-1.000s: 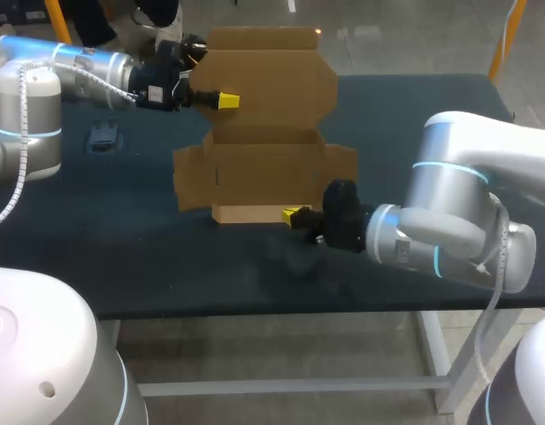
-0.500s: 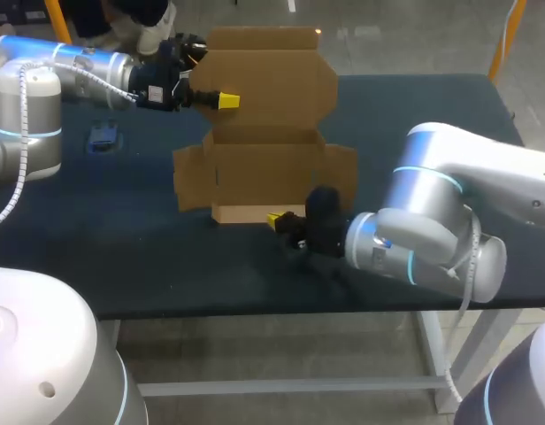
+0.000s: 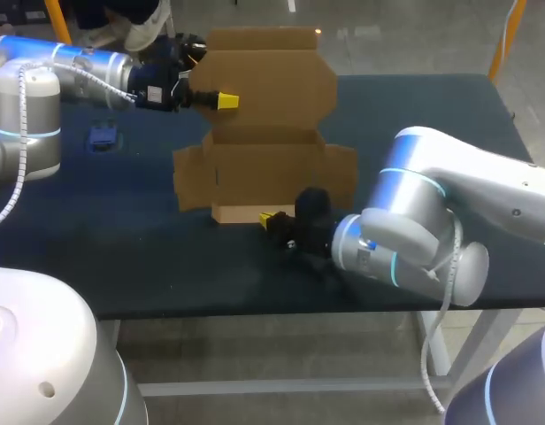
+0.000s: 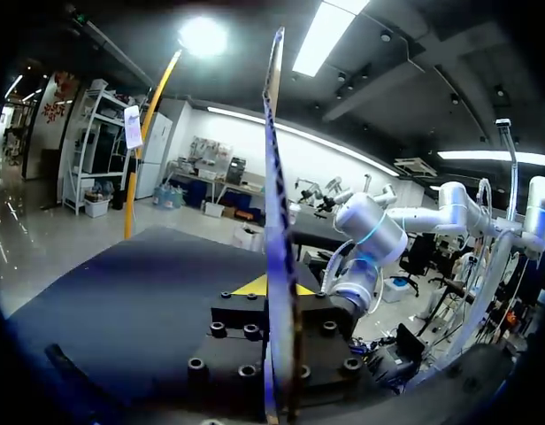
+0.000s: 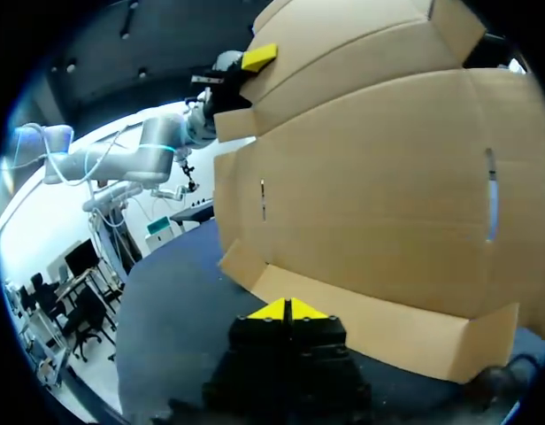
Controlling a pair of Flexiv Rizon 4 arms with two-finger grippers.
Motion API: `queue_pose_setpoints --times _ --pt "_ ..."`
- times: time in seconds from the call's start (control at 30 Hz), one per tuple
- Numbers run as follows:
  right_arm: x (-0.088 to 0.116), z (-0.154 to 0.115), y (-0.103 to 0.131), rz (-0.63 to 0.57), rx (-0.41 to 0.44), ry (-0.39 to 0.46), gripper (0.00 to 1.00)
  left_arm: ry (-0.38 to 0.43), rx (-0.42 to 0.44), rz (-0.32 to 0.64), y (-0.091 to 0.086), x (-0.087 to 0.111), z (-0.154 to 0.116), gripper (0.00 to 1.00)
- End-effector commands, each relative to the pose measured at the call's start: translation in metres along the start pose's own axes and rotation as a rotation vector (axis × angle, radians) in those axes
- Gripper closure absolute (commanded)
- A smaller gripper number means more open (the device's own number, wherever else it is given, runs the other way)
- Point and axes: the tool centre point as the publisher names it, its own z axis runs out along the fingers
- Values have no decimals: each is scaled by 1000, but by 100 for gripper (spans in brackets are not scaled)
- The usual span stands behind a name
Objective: Assemble the packaging by folding the flat box into shape, placing the metal phone stand inside, and closing the box properly
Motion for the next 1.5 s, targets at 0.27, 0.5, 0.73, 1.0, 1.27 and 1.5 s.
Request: queue_pose_setpoints --times 0.27,0.5,0.73,1.0,1.27,1.5 --pt "-3 13 -5 7 -9 -268 100 7 -14 15 7 -1 1 100" --pt "-6 16 -5 13 -12 -280 100 10 -11 19 8 -1 -1 100" --pt "-10 20 -5 19 -19 -294 100 16 -16 28 10 2 0 100" --pt "-15 25 -9 33 -3 -305 100 16 -10 23 13 0 -3 100" --pt "-18 28 -10 36 5 -313 100 18 -8 23 13 -1 -5 100" --pt "-19 26 -12 62 7 -310 100 22 -8 23 14 0 -5 100"
